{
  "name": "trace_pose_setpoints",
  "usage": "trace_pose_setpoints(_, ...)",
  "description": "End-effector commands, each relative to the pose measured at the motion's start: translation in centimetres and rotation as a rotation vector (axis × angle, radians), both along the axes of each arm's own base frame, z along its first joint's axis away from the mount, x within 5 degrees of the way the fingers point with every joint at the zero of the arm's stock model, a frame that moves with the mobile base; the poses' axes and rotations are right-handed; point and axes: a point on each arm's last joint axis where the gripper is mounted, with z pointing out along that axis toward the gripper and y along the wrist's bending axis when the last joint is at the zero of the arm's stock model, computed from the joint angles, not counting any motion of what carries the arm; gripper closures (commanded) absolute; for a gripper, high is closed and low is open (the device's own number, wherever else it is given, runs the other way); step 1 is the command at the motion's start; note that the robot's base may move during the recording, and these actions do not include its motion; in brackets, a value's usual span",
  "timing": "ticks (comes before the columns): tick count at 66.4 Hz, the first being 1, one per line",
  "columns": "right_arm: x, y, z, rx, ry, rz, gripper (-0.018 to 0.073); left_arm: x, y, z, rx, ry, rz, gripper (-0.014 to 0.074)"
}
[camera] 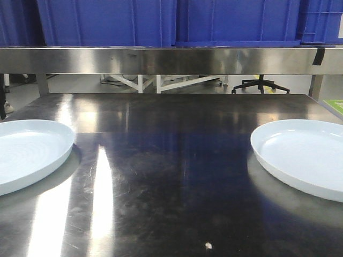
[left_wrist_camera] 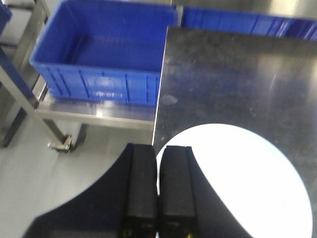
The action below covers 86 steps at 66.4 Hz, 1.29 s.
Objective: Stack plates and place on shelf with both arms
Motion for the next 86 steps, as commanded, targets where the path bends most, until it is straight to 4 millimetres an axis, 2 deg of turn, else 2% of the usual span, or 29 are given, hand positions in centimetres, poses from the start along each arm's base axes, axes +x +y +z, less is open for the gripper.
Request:
trace_pose_setpoints(1, -0.2, 0.1, 0.9, 0.0, -0.103, 0.009, 0.0503, 1.1, -0.2, 1.6, 0.006, -0.072, -0.012, 0.0511)
trace_pose_setpoints(24, -0.2, 0.1, 0.9, 0.0, -0.103, 0.009, 0.0503, 2.1, -0.4, 2.2, -0.024, -0.181, -0.022, 0.051)
trace_pose_setpoints(45, -0.2, 0.1, 0.9, 0.0, -0.103, 0.009, 0.0503, 1.8, -0.4, 1.7, -0.021, -0.11, -0.016, 0.0511)
trace_pose_setpoints(68, -0.2, 0.1, 0.9, 0.0, -0.103, 0.009, 0.0503, 1.7, -0.4, 1.7, -0.021, -0.108, -0.016, 0.0511)
trace_pose_setpoints(73, -0.2, 0.1, 0.7, -0.128, -0.092, -0.006, 0.0503, 1.7, -0.3, 1.7, -0.018, -0.108, -0.016, 0.0511)
trace_pose_setpoints(86, -0.5, 0.4, 2.3, -0.155, -0.263, 0.019, 0.0503, 1.7, -0.3, 1.6, -0.015, -0.101, -0.016, 0.0511)
